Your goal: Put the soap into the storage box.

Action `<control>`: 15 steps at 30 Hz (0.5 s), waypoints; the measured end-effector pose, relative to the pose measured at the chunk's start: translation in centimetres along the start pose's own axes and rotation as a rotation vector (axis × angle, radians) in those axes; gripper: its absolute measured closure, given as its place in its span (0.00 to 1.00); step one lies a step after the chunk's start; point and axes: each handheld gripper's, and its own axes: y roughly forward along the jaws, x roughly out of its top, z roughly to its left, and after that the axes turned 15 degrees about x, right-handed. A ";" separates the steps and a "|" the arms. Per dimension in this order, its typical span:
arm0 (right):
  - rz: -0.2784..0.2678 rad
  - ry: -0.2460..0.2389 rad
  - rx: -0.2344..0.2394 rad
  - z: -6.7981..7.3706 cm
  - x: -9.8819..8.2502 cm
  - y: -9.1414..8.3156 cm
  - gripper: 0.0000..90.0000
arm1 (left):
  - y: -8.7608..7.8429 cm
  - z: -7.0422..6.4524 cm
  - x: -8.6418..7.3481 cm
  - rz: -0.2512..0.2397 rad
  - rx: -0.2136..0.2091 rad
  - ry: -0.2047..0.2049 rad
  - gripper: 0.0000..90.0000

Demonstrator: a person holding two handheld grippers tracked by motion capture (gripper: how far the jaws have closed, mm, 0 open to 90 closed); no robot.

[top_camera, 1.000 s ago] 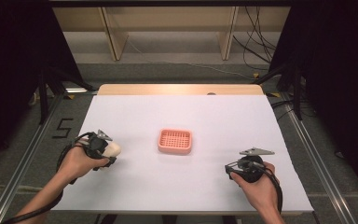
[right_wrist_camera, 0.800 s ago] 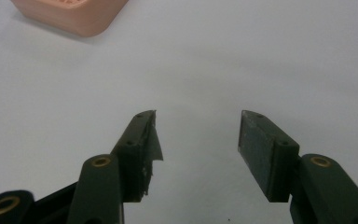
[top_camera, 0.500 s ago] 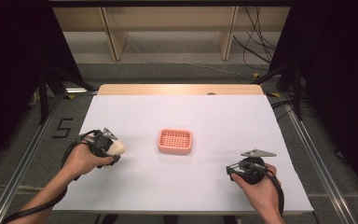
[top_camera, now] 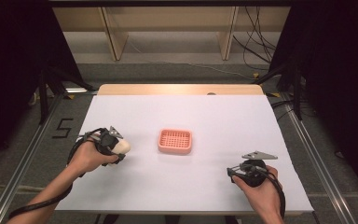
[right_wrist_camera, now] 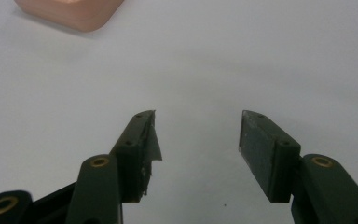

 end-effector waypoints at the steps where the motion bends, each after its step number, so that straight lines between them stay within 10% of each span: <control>1: -0.003 0.002 -0.011 0.0 0.0 0.0 0.51 | 0.0 -0.1 0.1 -0.004 0.000 -0.005 0.55; 15: 0.008 0.049 -0.002 0.2 -0.1 -0.2 0.51 | 0.4 -0.4 1.3 -0.024 -0.010 0.041 0.55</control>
